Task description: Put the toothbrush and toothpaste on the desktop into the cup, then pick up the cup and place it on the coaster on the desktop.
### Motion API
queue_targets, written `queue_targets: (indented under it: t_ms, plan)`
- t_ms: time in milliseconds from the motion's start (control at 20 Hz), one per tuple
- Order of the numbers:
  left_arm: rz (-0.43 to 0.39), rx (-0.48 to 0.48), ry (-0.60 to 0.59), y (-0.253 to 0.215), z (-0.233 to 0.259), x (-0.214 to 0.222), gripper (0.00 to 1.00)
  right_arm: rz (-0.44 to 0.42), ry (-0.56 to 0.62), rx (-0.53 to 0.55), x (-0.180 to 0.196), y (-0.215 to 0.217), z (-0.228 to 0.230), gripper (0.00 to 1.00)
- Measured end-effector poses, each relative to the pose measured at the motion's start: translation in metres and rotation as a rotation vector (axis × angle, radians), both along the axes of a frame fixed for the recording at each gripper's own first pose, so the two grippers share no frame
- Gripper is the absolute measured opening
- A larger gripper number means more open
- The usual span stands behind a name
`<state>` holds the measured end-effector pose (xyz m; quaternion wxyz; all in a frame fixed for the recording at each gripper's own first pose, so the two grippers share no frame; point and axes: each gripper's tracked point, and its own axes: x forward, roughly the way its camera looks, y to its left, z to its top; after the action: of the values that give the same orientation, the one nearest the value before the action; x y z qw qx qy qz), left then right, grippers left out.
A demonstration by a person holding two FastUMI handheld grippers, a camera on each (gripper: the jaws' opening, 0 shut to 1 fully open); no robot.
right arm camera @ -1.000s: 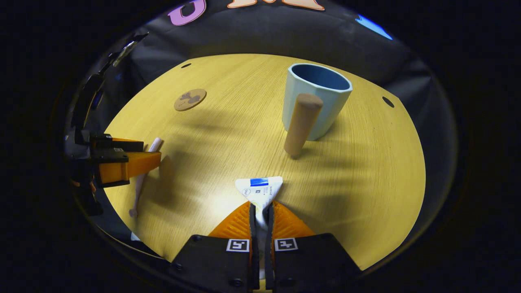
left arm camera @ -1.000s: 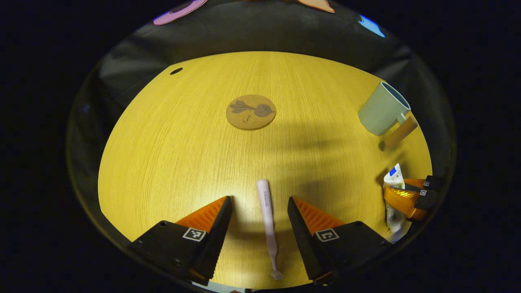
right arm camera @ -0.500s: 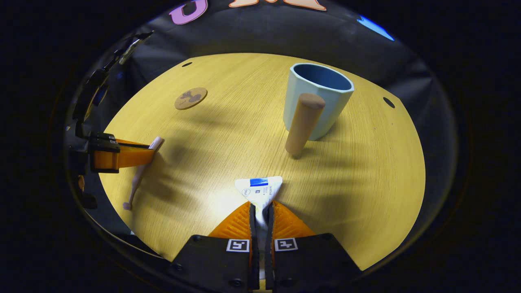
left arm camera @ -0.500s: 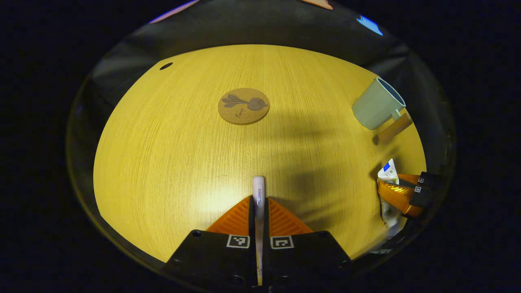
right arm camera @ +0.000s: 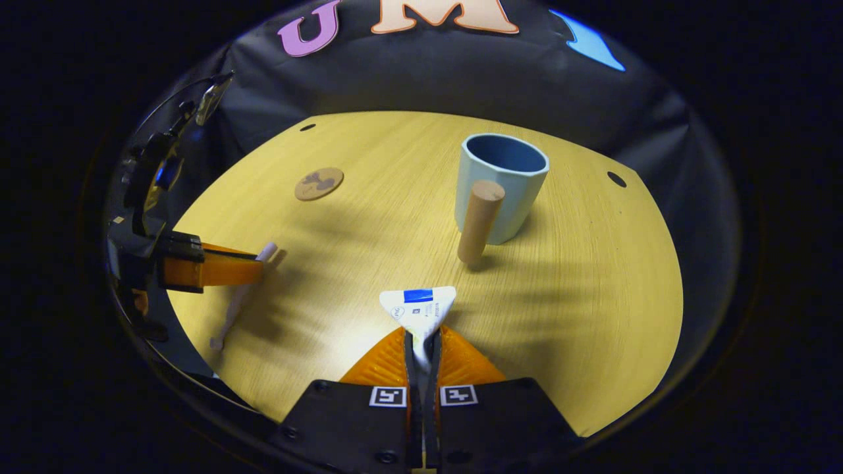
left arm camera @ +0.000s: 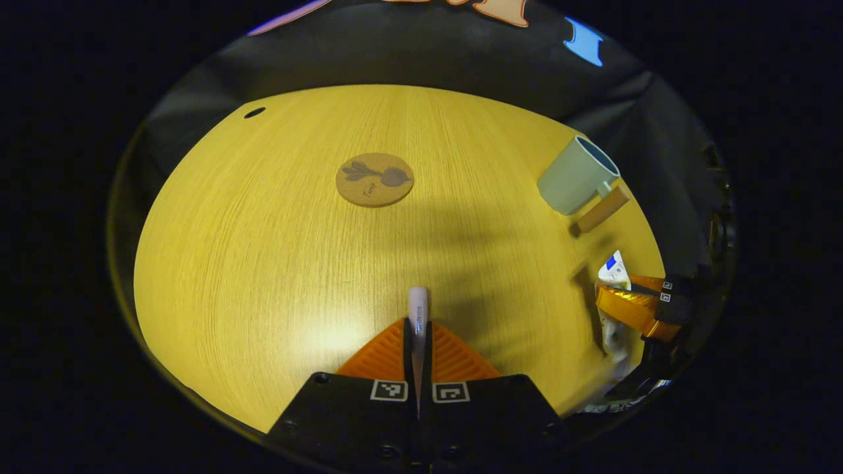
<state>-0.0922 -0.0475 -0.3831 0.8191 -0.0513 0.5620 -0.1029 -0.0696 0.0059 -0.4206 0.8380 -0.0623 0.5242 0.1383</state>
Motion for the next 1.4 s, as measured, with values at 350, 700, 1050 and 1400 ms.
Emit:
queue_targets:
  t_ms: [350,700,1050,1400]
  plan:
    - [-0.037,-0.038,-0.088,0.026,-0.013,-0.012,0.00,-0.106,-0.185,0.176,0.049,0.002,0.052,0.04]
    - [-0.041,-0.095,-0.189,0.031,0.036,-0.014,0.00,-0.210,-0.400,0.308,0.164,-0.005,0.100,0.04]
    - [-0.020,-0.115,-0.253,0.033,0.067,-0.011,0.00,-0.321,-0.564,0.324,0.241,-0.026,0.102,0.04]
    - [-0.034,-0.135,-0.299,0.021,0.088,0.009,0.00,-0.339,-0.526,0.256,0.256,-0.033,0.053,0.04]
